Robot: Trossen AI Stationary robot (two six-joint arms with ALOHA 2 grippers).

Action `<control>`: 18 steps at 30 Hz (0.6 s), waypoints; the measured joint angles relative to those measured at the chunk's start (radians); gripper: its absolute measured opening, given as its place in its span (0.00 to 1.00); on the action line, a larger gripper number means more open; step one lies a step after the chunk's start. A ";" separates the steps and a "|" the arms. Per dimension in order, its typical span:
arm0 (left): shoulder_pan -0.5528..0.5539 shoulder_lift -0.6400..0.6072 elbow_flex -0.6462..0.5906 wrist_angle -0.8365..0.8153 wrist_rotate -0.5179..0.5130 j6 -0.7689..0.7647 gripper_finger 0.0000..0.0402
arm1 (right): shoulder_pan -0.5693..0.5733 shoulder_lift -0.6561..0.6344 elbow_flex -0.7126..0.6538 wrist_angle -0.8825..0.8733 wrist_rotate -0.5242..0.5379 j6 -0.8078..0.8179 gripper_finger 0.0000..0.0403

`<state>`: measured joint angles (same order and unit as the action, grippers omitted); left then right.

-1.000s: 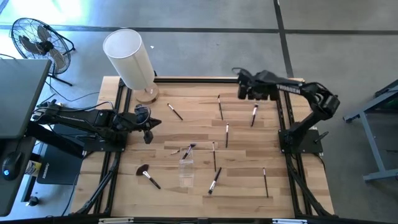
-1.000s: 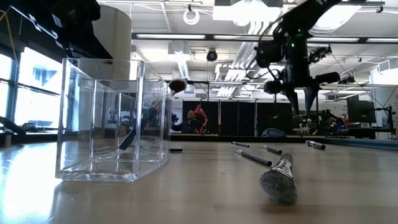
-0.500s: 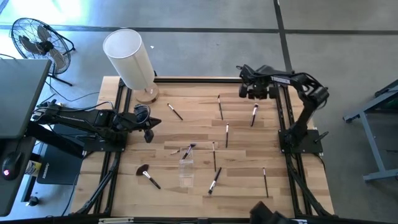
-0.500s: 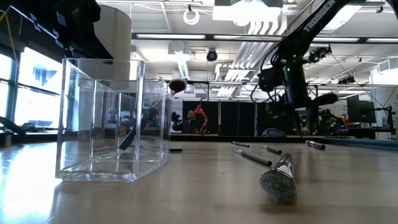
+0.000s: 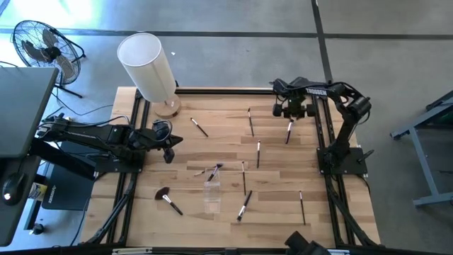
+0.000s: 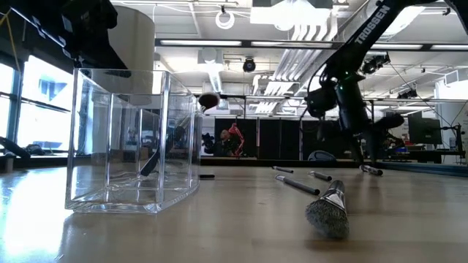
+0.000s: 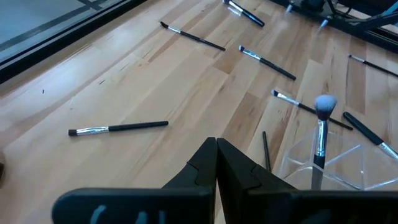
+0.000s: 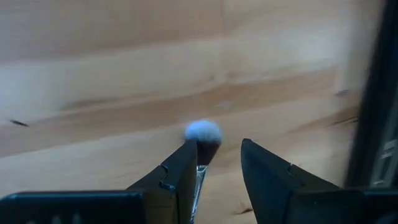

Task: Put items in baskets/containers
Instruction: Put the powder brush into the transparent organizer

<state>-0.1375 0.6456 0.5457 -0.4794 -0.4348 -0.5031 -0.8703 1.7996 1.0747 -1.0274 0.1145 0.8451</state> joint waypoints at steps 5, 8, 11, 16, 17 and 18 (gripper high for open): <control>0.000 0.000 0.000 -0.002 -0.003 0.005 0.00 | 0.001 -0.011 -0.129 0.167 -0.046 0.026 0.29; 0.000 0.000 0.000 -0.002 -0.005 0.009 0.00 | 0.022 -0.024 -0.168 0.224 -0.017 0.032 0.29; 0.000 0.000 0.000 -0.002 -0.020 0.010 0.00 | 0.047 -0.041 -0.178 0.239 0.011 0.025 0.25; 0.000 0.000 0.000 -0.001 -0.037 0.032 0.00 | 0.070 -0.081 -0.182 0.271 -0.014 -0.021 0.06; 0.000 0.000 0.000 -0.001 -0.041 0.042 0.00 | 0.080 -0.088 -0.183 0.278 -0.016 -0.047 0.03; 0.000 0.000 0.000 -0.001 -0.043 0.053 0.00 | 0.092 -0.095 -0.184 0.283 -0.016 -0.071 0.03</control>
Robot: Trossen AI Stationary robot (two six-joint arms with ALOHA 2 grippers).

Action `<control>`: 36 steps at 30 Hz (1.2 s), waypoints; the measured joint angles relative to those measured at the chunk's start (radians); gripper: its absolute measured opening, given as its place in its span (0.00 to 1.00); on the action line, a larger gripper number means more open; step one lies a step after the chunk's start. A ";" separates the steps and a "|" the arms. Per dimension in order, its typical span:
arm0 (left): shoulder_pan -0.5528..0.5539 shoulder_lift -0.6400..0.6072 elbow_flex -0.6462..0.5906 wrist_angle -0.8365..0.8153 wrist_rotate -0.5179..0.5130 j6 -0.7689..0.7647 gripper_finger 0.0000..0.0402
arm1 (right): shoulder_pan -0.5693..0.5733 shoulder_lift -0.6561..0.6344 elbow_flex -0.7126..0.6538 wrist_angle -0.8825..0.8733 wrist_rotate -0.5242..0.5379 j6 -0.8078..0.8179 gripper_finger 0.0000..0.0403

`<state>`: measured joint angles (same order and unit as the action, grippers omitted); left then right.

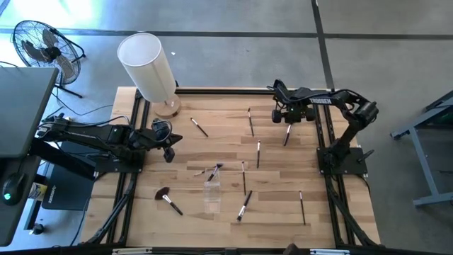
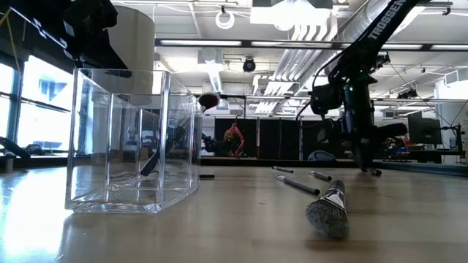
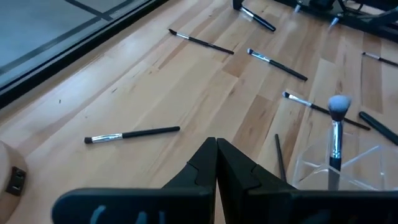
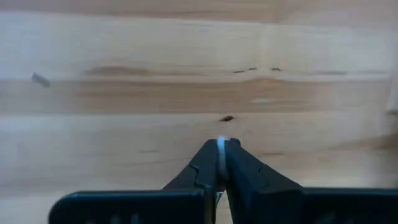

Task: Put items in baskets/containers
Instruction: Put the powder brush into the transparent organizer

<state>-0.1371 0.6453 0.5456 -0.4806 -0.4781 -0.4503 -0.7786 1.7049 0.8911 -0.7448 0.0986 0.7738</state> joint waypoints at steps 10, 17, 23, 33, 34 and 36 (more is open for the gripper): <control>0.000 0.000 0.000 0.009 -0.024 0.054 0.00 | 0.247 -0.268 0.000 0.072 -0.007 0.020 0.01; 0.000 0.000 0.000 0.009 -0.003 0.059 0.00 | 0.576 -0.509 0.001 0.271 0.195 0.019 0.01; 0.000 0.000 0.000 0.010 -0.002 0.144 0.00 | 0.890 -0.494 0.003 0.715 0.454 -0.289 0.01; 0.000 0.000 0.000 0.012 0.065 0.199 0.00 | 1.101 -0.026 0.004 1.625 0.458 -0.777 0.01; 0.000 0.000 0.000 0.013 0.079 0.208 0.00 | 1.101 0.023 0.003 1.688 0.444 -0.798 0.01; 0.000 0.000 0.000 0.013 0.090 0.211 0.00 | 1.099 0.107 0.013 1.801 0.453 -0.796 0.01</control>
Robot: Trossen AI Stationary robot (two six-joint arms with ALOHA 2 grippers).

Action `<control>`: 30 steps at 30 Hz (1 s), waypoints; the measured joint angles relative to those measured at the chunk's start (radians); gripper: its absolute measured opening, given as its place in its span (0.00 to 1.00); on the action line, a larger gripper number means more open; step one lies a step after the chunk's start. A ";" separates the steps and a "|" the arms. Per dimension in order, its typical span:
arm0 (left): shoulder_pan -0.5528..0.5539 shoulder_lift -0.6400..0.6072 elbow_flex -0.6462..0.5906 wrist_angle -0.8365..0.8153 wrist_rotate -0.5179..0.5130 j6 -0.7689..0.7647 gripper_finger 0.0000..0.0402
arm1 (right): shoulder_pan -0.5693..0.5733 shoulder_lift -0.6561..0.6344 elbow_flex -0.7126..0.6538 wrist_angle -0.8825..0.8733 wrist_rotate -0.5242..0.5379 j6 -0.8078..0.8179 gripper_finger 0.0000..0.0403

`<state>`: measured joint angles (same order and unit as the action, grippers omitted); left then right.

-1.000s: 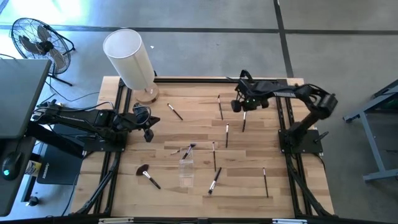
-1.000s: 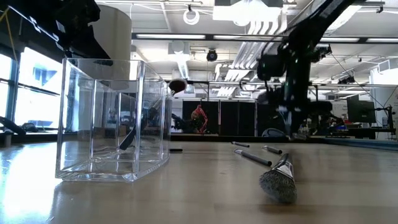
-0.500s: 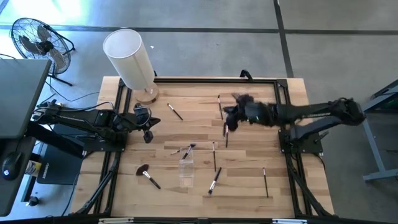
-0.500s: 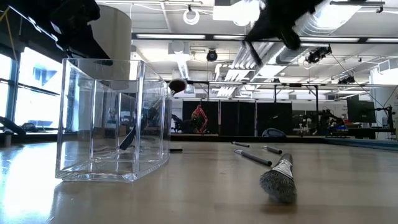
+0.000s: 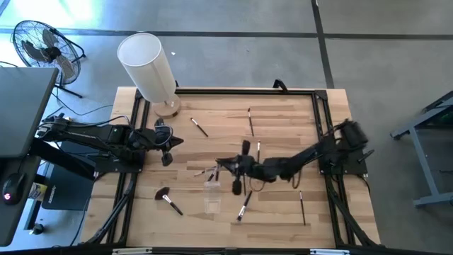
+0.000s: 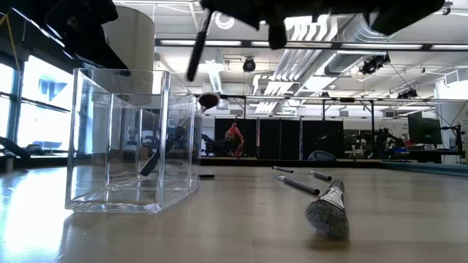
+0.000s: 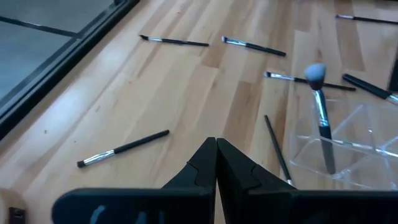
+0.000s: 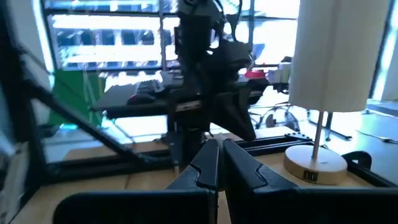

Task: Put items in baskets/containers
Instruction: Put the powder brush into the transparent organizer

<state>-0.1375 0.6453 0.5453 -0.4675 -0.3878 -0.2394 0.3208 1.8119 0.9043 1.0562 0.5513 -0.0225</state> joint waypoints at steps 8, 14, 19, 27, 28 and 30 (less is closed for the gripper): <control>0.000 0.000 0.000 -0.003 0.024 0.000 0.00 | -0.013 0.137 0.102 0.033 -0.086 0.004 0.00; 0.000 0.000 0.000 -0.003 0.041 0.000 0.00 | -0.005 0.136 0.131 -0.147 -0.139 0.088 0.00; 0.000 0.000 0.000 0.003 0.041 0.000 0.00 | -0.004 0.136 0.131 -0.256 -0.139 0.208 0.03; 0.000 0.001 0.000 0.002 0.015 -0.001 0.04 | -0.051 0.124 0.131 -0.280 -0.317 0.289 0.19; 0.000 0.000 0.000 0.003 0.012 -0.001 0.06 | -0.059 0.123 0.131 -0.286 -0.363 0.294 0.21; 0.000 0.001 0.000 0.005 0.011 -0.016 0.10 | -0.074 0.116 0.131 -0.299 -0.461 0.292 0.26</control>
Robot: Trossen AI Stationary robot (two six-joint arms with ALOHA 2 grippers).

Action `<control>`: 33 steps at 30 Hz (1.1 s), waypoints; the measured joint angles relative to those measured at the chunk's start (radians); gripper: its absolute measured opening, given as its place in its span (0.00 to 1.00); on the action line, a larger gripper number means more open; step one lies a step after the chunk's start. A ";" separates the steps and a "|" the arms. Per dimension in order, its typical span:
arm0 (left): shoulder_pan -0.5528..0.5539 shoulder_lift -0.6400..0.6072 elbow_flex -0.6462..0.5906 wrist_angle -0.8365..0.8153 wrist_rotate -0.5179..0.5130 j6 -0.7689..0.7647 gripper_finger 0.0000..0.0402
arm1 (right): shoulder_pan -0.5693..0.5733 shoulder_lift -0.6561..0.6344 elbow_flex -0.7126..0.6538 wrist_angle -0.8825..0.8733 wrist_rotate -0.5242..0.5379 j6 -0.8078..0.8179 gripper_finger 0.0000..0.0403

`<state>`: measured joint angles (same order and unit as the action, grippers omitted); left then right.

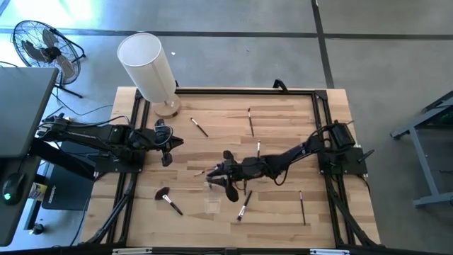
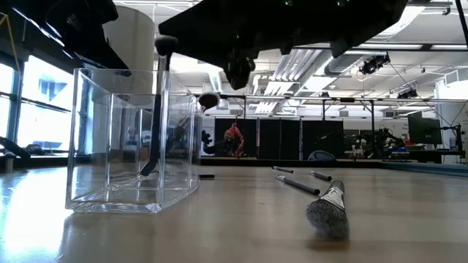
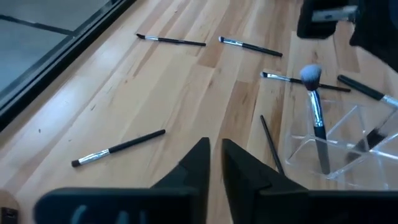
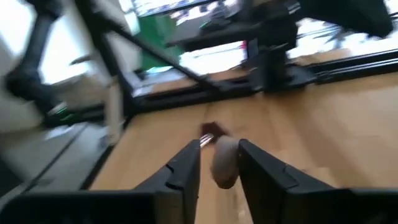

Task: Put items in baskets/containers
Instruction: Put the powder brush into the transparent organizer, then put the highlighter brush into the transparent organizer

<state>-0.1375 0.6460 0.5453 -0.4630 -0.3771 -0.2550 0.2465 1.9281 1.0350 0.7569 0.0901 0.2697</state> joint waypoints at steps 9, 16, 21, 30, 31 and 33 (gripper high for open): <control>0.000 0.000 0.000 0.009 -0.036 -0.233 0.34 | -0.078 -0.185 -0.004 -0.372 -0.376 -0.164 0.36; -0.059 0.087 0.069 0.014 -0.049 -0.474 0.35 | -0.119 -0.447 -0.004 -0.952 -0.246 -0.305 0.31; -0.130 0.271 0.160 -0.046 -0.109 -0.649 0.35 | -0.124 -0.612 -0.004 -1.334 0.056 -0.192 0.24; -0.145 0.564 0.356 -0.433 0.207 -1.305 0.36 | -0.170 -0.769 -0.004 -1.696 0.298 0.104 0.17; -0.145 0.589 0.364 -0.440 0.262 -1.378 0.36 | -0.176 -0.778 -0.004 -1.710 0.303 0.126 0.17; -0.164 0.630 0.365 -0.454 0.358 -1.485 0.36 | -0.184 -0.789 -0.004 -1.722 0.320 0.151 0.17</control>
<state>-0.3011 1.2765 0.9104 -0.9172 -0.0190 -1.7403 0.0629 1.1392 1.0309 -0.9646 0.4101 0.4204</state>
